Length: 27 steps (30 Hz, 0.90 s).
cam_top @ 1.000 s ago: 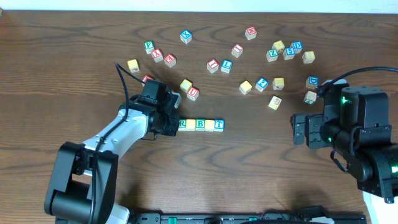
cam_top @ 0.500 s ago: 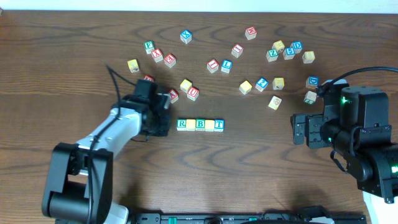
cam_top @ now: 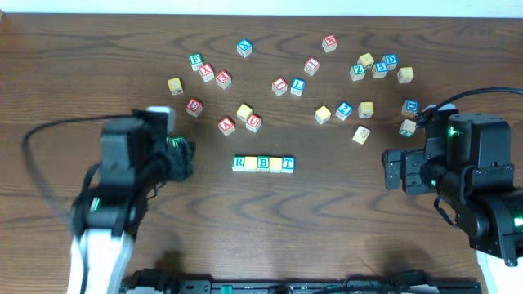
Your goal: Spell out ROBOT
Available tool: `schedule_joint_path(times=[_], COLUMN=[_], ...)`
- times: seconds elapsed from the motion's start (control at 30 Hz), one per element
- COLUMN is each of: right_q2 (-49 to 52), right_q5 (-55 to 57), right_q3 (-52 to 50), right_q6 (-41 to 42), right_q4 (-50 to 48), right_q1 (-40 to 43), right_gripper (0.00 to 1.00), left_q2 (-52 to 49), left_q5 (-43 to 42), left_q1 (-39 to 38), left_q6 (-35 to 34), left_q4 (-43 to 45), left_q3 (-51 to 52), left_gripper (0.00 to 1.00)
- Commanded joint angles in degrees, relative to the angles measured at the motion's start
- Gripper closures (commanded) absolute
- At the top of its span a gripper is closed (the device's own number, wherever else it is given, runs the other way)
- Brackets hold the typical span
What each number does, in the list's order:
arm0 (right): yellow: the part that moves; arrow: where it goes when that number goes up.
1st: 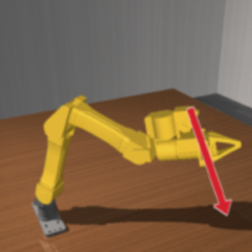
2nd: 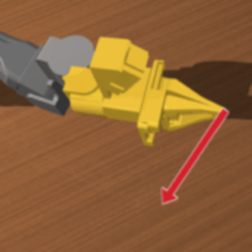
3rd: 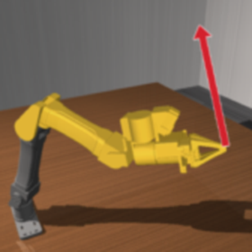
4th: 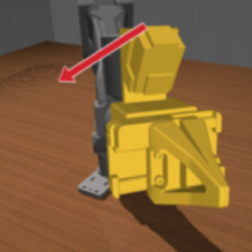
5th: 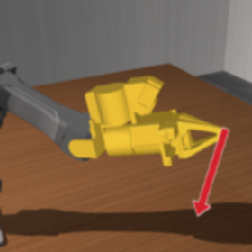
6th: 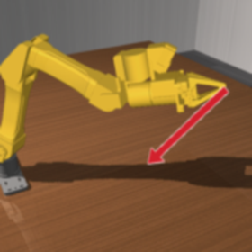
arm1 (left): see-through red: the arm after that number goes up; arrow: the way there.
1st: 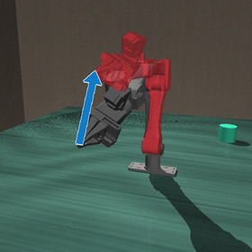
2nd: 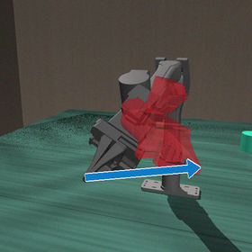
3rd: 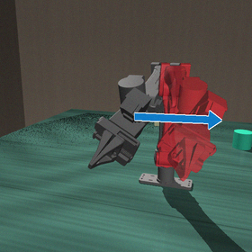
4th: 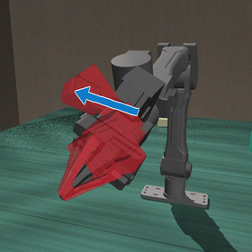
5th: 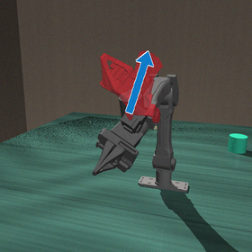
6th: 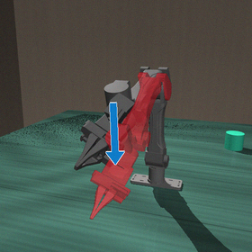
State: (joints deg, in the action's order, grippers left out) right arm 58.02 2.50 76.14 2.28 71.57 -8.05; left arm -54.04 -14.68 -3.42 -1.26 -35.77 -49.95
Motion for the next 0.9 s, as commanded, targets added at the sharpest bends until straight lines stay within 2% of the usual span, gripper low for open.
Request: schedule_joint_path(times=[0.0, 0.23, 0.47, 0.87], right_q2=[-0.26, -0.26, -0.26, -0.26], right_q5=[0.13, 0.13, 0.13, 0.11], right_q3=[0.94, 0.94, 0.94, 0.94], right_q6=[-0.66, -0.66, -0.66, -0.66], right_q4=[0.02, 0.02, 0.02, 0.02], right_q1=[0.35, 0.35, 0.35, 0.35], right_gripper=[0.01, 0.01, 0.01, 0.01], left_q2=[8.96, 17.62, 17.05, 17.00], left_q5=[0.15, 0.13, -4.70, -4.81], left_q1=[0.24, 0.24, 0.24, 0.24], left_q6=[-1.66, -4.00, -4.02, -4.00], left_q4=[-0.94, -5.42, -7.78, -7.93], left_q3=[0.31, 0.31, 0.33, 0.33], left_gripper=[0.01, 0.01, 0.01, 0.01])
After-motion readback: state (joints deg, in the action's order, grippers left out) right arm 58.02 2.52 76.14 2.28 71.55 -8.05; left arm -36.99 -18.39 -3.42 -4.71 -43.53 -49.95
